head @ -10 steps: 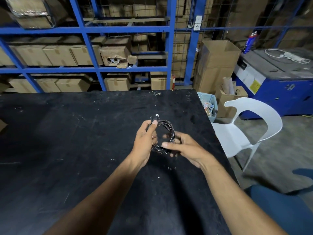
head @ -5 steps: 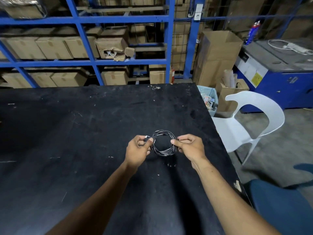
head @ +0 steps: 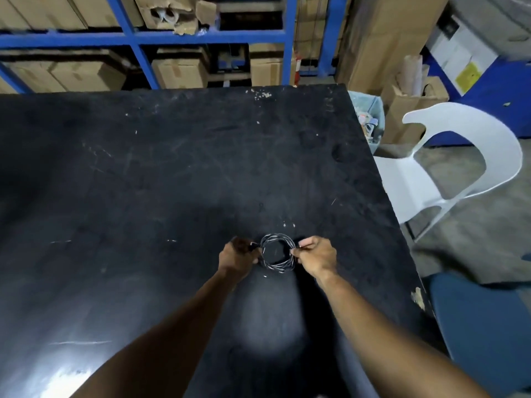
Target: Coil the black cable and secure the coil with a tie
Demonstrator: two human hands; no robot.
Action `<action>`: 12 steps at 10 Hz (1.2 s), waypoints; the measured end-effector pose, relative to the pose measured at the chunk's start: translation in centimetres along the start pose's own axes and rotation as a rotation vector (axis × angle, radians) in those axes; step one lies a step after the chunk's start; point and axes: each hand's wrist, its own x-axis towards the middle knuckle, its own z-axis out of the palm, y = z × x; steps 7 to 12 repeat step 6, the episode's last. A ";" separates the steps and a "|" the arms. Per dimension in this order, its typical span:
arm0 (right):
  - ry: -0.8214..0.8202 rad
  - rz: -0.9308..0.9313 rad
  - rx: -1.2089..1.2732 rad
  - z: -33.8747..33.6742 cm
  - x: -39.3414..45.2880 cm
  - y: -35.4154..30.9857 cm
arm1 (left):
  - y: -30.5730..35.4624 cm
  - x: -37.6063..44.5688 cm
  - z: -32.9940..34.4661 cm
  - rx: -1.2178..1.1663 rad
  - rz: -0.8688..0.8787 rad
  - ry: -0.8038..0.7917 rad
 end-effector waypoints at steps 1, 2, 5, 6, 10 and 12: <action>0.003 -0.013 -0.004 1.0 2.3 0.1 | -0.1 2.4 1.0 -0.065 -0.042 -0.035; -0.006 -0.020 -0.003 1.4 3.5 0.0 | -0.2 3.5 1.4 -0.095 -0.036 -0.035; -0.067 -0.072 -0.031 -1.3 1.8 -0.2 | 0.1 2.8 -0.4 -0.083 0.023 -0.036; -0.070 -0.159 -0.092 -4.1 0.2 -0.1 | -1.0 1.8 -2.2 -0.085 0.046 -0.016; -0.070 -0.159 -0.092 -4.1 0.2 -0.1 | -1.0 1.8 -2.2 -0.085 0.046 -0.016; -0.070 -0.159 -0.092 -4.1 0.2 -0.1 | -1.0 1.8 -2.2 -0.085 0.046 -0.016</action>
